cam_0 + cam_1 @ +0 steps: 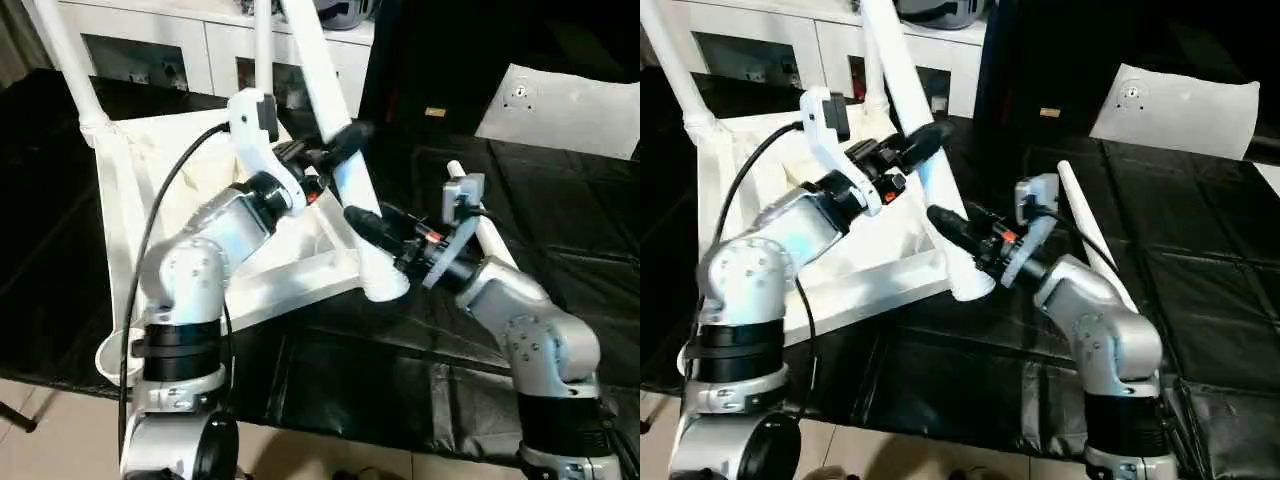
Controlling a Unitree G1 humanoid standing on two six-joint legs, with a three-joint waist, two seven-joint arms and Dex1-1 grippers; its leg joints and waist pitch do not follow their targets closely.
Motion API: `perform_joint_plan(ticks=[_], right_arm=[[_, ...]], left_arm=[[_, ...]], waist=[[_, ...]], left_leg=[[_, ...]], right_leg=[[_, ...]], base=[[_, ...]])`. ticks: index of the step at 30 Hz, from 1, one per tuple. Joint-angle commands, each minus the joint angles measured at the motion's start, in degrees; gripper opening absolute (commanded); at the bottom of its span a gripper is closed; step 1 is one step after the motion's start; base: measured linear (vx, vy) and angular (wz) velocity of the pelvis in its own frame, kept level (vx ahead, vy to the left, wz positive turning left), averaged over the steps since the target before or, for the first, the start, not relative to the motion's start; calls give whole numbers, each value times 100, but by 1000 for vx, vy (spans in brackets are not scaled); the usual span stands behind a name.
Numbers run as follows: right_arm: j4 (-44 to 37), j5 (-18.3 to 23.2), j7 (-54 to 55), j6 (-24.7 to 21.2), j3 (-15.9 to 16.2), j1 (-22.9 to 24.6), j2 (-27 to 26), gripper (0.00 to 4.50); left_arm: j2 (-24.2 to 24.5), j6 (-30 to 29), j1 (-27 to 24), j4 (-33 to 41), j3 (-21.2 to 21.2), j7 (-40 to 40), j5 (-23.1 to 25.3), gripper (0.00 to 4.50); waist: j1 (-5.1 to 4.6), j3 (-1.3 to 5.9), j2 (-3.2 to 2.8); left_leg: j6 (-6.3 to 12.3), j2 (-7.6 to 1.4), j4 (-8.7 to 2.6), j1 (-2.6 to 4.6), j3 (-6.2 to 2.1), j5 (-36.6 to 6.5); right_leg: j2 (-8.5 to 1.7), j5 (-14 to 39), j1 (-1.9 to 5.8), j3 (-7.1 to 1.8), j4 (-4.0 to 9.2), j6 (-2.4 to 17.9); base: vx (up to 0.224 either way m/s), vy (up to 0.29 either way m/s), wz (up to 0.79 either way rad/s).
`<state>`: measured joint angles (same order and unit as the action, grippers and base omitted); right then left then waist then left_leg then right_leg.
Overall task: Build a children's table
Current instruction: Pick table leg
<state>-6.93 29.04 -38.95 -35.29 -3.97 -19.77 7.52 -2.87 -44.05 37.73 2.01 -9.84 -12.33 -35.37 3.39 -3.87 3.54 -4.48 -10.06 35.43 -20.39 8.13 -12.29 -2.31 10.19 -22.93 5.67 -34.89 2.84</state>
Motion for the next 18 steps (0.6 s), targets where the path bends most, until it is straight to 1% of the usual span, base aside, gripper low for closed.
perform_joint_plan(ticks=[1,2,4,5,8,10,11,12,14,15,16,18], right_arm=[[-145,23,1,168,1,3,31,184],[-146,32,0,181,12,5,27,184],[-143,50,-5,205,26,1,16,184],[-144,59,-20,224,38,-2,16,184],[-142,77,-58,231,59,-7,29,184],[-134,86,-60,249,64,-3,37,184],[-125,95,-64,257,66,1,45,184],[-125,96,-64,258,66,1,46,184],[-115,107,-65,265,69,4,54,184],[-114,123,-62,266,77,8,55,184],[-114,127,-61,266,80,9,55,184],[-116,135,-60,267,88,12,55,184]], left_arm=[[-74,-16,-56,6,13,2,-112,294],[-82,-18,-61,10,5,12,-129,291],[-85,7,-74,-9,1,56,-108,283],[-83,35,-90,-34,-5,67,-90,256],[-84,64,-116,-67,-50,65,-102,251],[-100,68,-118,-67,-76,78,-121,223],[-96,59,-117,-59,-84,66,-159,223],[-95,58,-117,-58,-85,64,-162,210],[-84,45,-115,-45,-93,38,-207,206],[-79,41,-117,-38,-97,21,-244,206],[-79,41,-119,-37,-98,18,-251,195],[-80,40,-119,-36,-91,-1,-283,192]], waist=[[7,425,-46],[9,423,-29],[6,419,-31],[1,415,-21],[1,408,-33],[6,411,-32],[4,413,-29],[7,413,-34],[5,411,-36],[4,414,-48],[3,412,-48],[3,409,-46]], left_leg=[[333,-267,-388,-39,-42,-275],[342,-263,-386,-39,-35,-284],[357,-269,-389,-37,-36,-290],[364,-264,-388,-42,-32,-313],[350,-262,-392,-35,-33,-354],[343,-260,-391,-41,-34,-345],[345,-258,-389,-41,-34,-341],[341,-259,-391,-37,-35,-345],[341,-265,-393,-40,-38,-339],[339,-265,-392,-37,-38,-342],[342,-262,-392,-42,-37,-346],[342,-259,-393,-40,-36,-360]], right_leg=[[-562,1834,387,-348,553,226],[-566,1813,388,-350,547,258],[-564,1813,383,-352,548,275],[-564,1853,384,-351,555,256],[-564,1975,374,-346,572,217],[-568,1972,381,-350,572,203],[-560,1959,379,-349,569,188],[-568,1968,379,-349,570,187],[-566,1931,375,-349,565,210],[-564,1905,375,-351,562,216],[-566,1904,379,-351,567,217],[-560,1922,376,-350,568,215]], base=[[0,0,0],[0,0,0],[0,0,0],[0,0,0],[0,0,0],[0,0,0],[0,0,0],[0,0,0],[0,0,0],[0,0,0],[0,0,0],[0,0,0]])
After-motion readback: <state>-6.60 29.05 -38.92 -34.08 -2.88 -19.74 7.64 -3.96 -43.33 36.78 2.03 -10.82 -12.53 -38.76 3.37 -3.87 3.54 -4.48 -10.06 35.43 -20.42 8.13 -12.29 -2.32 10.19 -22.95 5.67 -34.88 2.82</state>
